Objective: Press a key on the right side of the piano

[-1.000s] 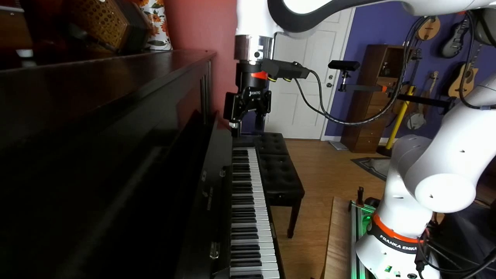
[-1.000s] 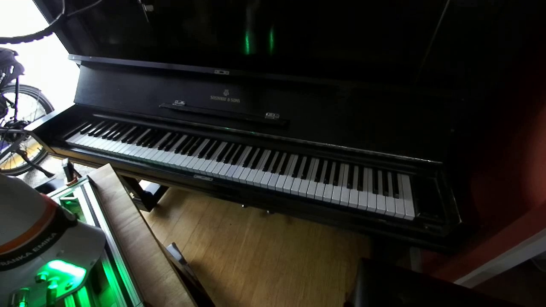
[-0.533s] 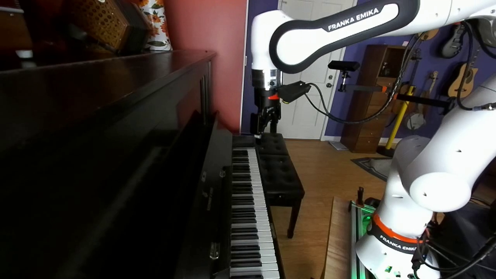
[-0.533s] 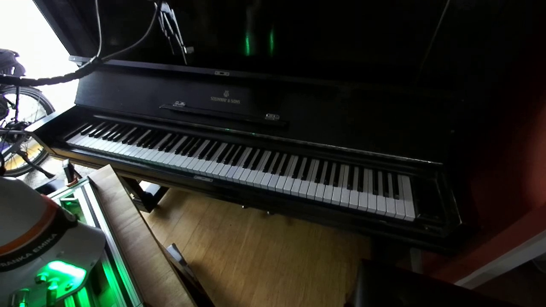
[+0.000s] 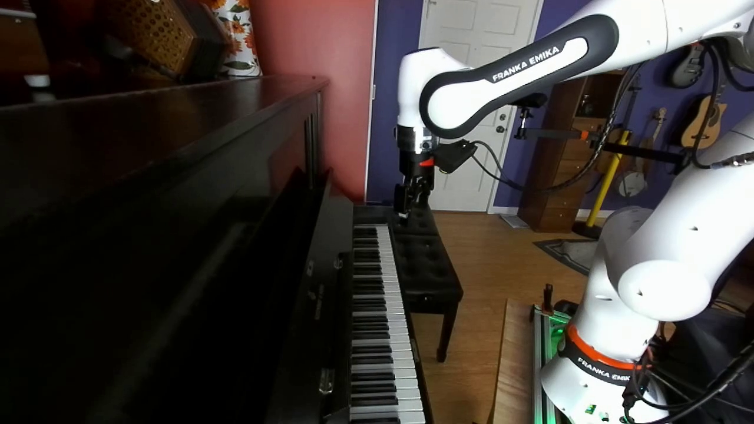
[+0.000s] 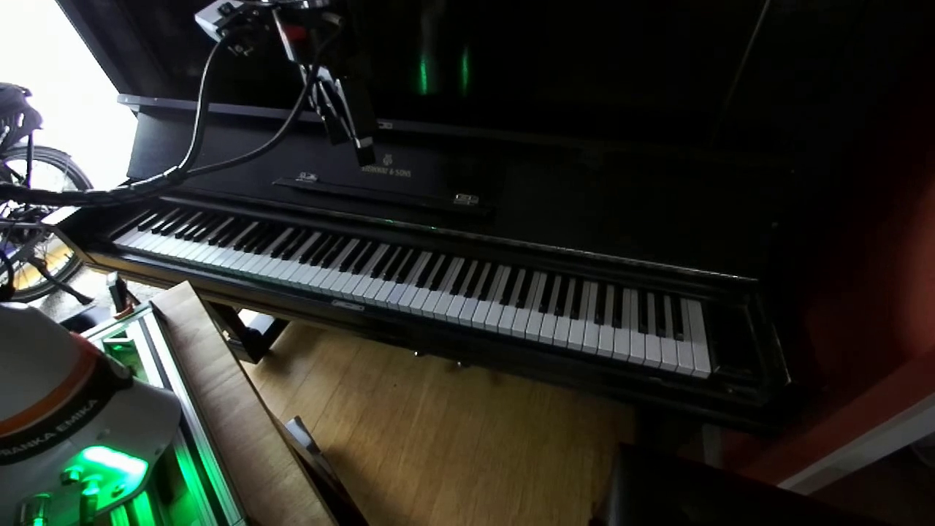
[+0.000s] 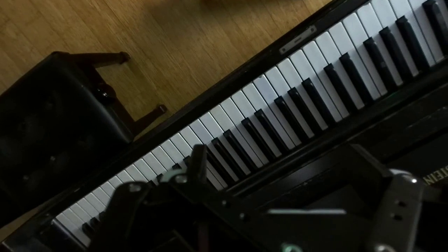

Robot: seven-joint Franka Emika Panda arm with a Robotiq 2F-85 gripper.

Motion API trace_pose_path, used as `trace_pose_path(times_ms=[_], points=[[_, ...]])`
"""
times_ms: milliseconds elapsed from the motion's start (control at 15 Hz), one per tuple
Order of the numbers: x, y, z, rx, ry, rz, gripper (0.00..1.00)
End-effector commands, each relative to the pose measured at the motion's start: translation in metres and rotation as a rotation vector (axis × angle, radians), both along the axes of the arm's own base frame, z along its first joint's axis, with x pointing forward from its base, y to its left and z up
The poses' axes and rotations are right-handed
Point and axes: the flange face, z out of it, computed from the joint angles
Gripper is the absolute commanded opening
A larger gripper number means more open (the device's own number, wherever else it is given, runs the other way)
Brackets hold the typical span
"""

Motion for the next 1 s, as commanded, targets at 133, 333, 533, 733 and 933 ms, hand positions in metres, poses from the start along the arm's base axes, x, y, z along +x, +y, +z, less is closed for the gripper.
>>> trace_pose_path(times_ms=[133,333,533,733,933], points=[[0.001,0.002,0.002,-0.001,-0.003,0.004,1.0],[0.007,0.001,-0.011,-0.032,0.057,0.045,1.0],[0.017,-0.038,-0.042,-0.032,0.133,0.122,1.0],[0.024,-0.094,-0.079,-0.073,0.192,0.218,1.0],[0.028,-0.147,-0.109,-0.052,0.175,0.3,1.0]])
